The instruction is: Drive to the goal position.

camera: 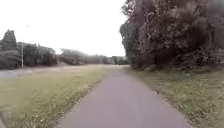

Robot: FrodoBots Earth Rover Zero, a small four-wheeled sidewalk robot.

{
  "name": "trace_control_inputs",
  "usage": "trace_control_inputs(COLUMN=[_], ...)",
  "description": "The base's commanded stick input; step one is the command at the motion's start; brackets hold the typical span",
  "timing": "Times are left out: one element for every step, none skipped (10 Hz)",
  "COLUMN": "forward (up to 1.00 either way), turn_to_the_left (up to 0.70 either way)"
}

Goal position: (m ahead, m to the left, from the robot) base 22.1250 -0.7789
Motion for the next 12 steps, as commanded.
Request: trace_control_inputs(forward=[1.0,1.0,1.0,1.0,1.0,1.0,1.0,1.0,1.0,1.0,1.0,1.0], turn_to_the_left=[0.0,0.0,0.0,0.0,0.0,0.0,0.0,0.0,0.0,0.0,0.0,0.0])
